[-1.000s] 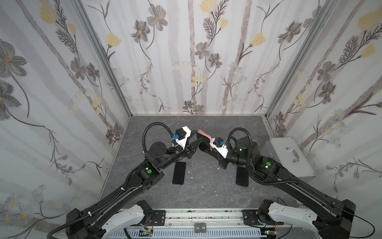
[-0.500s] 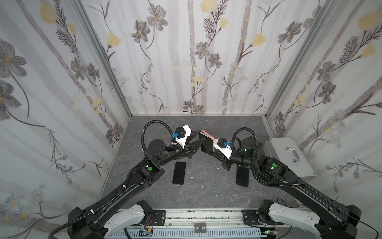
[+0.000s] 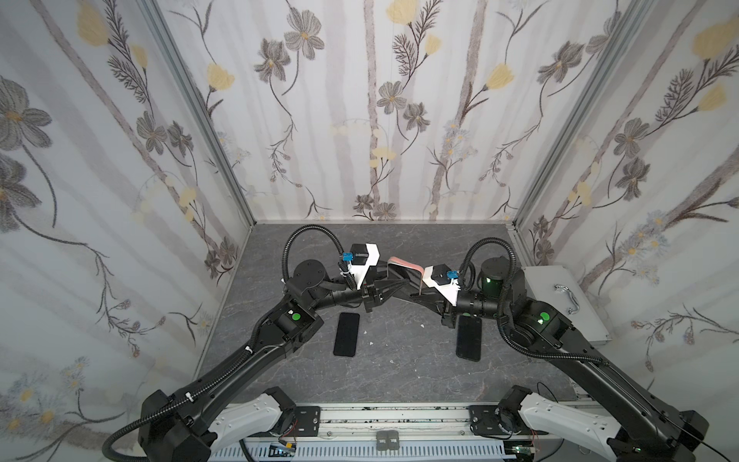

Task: Take the phone out of the phone case
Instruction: Remove the phone case from the phone.

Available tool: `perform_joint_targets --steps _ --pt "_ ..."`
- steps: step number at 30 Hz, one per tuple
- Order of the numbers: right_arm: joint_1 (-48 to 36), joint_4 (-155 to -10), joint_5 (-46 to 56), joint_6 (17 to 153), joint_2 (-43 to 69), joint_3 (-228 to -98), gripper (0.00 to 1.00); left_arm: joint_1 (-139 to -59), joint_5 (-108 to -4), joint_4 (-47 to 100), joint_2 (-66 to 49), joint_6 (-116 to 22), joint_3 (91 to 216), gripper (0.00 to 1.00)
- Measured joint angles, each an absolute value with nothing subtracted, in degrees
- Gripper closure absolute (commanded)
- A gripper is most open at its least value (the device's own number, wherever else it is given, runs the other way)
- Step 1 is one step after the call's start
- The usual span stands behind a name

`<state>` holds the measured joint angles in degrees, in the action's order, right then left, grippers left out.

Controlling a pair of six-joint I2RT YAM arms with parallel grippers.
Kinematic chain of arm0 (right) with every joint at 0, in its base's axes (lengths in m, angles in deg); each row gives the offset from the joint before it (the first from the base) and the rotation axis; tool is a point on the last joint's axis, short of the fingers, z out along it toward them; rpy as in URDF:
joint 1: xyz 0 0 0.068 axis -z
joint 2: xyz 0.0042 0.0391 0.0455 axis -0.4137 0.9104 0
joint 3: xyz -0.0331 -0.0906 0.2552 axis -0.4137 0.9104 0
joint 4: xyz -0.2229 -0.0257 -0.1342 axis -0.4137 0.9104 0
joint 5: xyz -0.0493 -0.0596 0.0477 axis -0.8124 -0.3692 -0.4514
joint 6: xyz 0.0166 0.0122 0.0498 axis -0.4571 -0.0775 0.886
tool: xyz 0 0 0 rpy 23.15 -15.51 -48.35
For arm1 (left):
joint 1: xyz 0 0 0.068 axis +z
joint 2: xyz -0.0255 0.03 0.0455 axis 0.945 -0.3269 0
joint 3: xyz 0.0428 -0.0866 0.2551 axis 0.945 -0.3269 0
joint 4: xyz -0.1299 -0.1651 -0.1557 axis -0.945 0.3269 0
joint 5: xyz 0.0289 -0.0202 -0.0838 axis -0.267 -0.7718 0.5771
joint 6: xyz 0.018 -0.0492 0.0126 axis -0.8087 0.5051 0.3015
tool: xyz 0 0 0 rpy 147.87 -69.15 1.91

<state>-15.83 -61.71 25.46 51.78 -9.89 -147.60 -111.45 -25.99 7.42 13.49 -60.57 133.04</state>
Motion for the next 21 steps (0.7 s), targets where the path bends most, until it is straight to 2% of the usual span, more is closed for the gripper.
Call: perform_joint_targets --steps 10,17,21 --pt "-11.0 -66.7 39.1 52.9 -10.7 -146.4 1.0 -111.4 -17.9 7.8 14.0 -57.6 133.5 0.68" --pt "-9.6 -72.4 43.9 56.6 -11.3 -143.7 1.0 -111.3 -16.9 5.7 14.0 -55.6 133.5 0.72" --pt "-9.6 -74.1 42.5 57.9 -11.6 -142.9 1.0 -111.4 -17.9 5.6 14.4 -55.4 133.4 0.48"
